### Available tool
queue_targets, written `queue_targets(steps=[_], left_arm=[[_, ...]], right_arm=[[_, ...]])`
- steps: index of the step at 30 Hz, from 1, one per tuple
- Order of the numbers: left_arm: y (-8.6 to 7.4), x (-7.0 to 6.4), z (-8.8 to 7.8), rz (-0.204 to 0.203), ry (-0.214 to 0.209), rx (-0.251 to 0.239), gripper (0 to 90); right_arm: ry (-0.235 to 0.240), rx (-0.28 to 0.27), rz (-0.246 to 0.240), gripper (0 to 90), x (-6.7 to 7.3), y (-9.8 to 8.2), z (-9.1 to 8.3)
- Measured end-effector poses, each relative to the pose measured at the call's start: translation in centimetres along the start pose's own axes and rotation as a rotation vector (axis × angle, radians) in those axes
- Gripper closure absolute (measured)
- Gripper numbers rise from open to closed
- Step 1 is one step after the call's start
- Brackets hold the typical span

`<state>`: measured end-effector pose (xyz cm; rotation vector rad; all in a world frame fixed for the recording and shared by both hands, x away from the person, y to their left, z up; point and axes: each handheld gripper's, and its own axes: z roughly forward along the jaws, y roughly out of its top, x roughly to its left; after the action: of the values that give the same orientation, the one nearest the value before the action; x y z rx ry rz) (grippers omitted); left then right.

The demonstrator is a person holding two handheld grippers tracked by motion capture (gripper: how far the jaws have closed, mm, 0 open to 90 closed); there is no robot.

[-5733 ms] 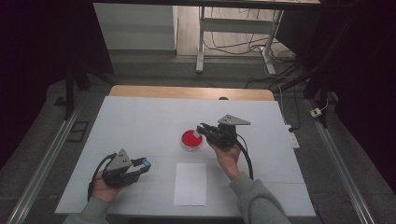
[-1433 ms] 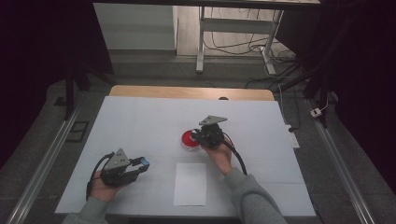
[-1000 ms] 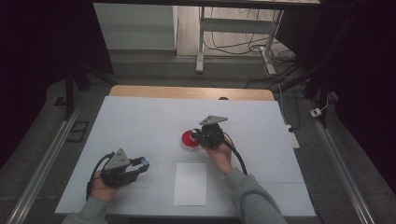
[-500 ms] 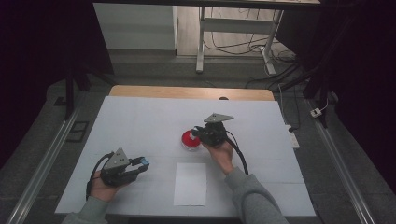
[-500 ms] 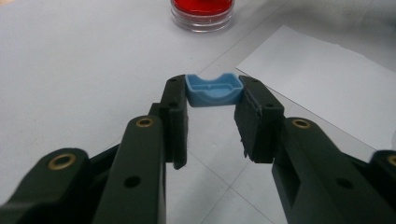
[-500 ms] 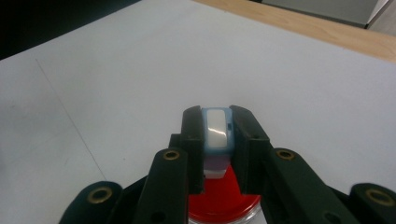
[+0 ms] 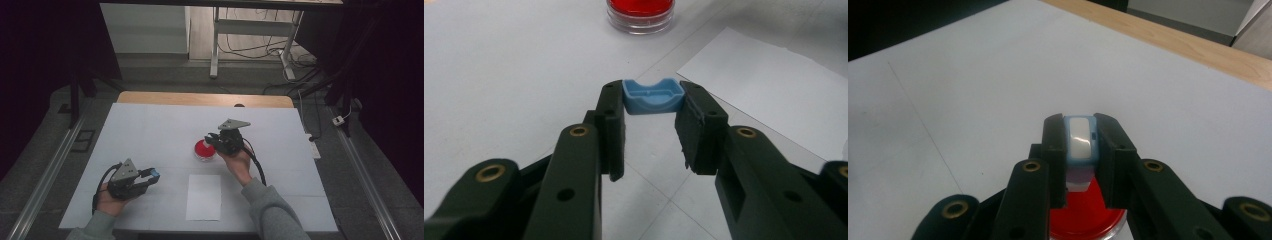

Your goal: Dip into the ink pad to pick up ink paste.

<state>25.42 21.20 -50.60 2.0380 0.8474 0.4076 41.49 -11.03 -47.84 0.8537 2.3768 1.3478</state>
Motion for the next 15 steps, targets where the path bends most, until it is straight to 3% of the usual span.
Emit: queue_targets(steps=[15], left_arm=[[-0.1,0.2,0.0,-0.002,0.004,0.003,64.7]], right_arm=[[0.016,0.098,-0.031,75.6,-0.7,0.4,1.5]])
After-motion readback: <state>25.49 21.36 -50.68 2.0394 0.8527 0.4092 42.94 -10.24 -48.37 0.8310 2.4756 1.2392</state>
